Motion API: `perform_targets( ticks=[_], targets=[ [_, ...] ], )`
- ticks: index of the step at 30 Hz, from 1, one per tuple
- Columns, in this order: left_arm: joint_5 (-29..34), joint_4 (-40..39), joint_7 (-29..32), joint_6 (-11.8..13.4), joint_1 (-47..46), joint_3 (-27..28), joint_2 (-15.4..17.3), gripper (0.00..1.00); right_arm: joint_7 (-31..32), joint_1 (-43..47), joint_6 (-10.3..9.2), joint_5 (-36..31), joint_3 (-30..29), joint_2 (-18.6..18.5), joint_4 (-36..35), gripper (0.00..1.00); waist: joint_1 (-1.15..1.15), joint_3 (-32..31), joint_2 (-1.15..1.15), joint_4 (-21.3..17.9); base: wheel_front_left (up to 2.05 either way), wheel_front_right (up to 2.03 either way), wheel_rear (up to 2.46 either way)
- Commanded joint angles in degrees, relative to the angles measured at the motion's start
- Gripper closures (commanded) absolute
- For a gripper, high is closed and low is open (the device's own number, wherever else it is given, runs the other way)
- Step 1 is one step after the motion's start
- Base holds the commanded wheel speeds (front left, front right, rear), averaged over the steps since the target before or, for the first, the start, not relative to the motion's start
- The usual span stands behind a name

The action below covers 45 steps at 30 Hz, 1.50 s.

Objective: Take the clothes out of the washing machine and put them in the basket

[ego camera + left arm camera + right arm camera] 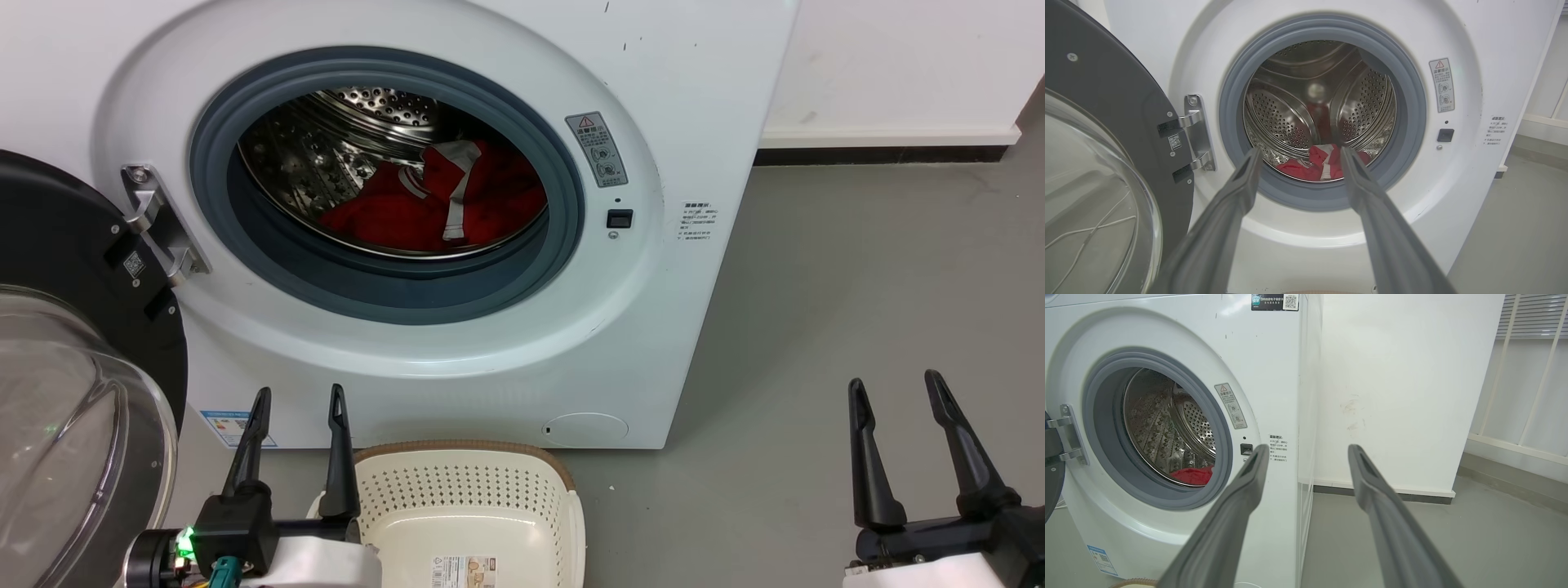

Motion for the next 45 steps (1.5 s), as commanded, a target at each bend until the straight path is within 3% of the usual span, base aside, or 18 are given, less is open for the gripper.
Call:
perform_targets(
  ticks=[1,21,27,36,45],
  targets=[
    [-0.16,0.17,-0.16,0.25,0.38,0.14,-0.13,0.00,-0.16,0.76,-0.02,0.35,0.01,-0.13,0.19,0.00,0.00,-0.01,0.00,0.00,0.00,0.00,0.00],
    [-0.81,1.57,-0.16,0.68,0.07,0.26,-0.13,0.00,-0.15,0.47,-0.02,1.01,0.49,-0.13,0.89,0.00,0.00,0.08,0.00,-0.17,0.00,0.00,0.00],
    [-1.29,4.85,-0.16,-0.99,-2.95,1.21,-0.13,0.00,-0.16,-0.58,-0.02,0.77,0.94,-0.12,0.52,0.00,0.00,1.11,0.00,-1.13,0.00,0.00,0.00],
    [0.19,13.96,-0.15,-5.25,-17.17,4.68,2.51,0.00,-0.15,-4.56,-0.02,1.05,2.11,-0.09,-1.14,0.00,0.00,8.06,0.00,-4.57,0.00,0.00,0.00],
    [1.40,26.03,-0.16,-6.64,-35.36,6.17,7.55,0.00,-0.15,-10.48,-0.02,2.23,2.89,-0.08,-2.55,0.00,0.00,17.85,0.00,-8.59,0.00,0.00,0.00]
  ],
)
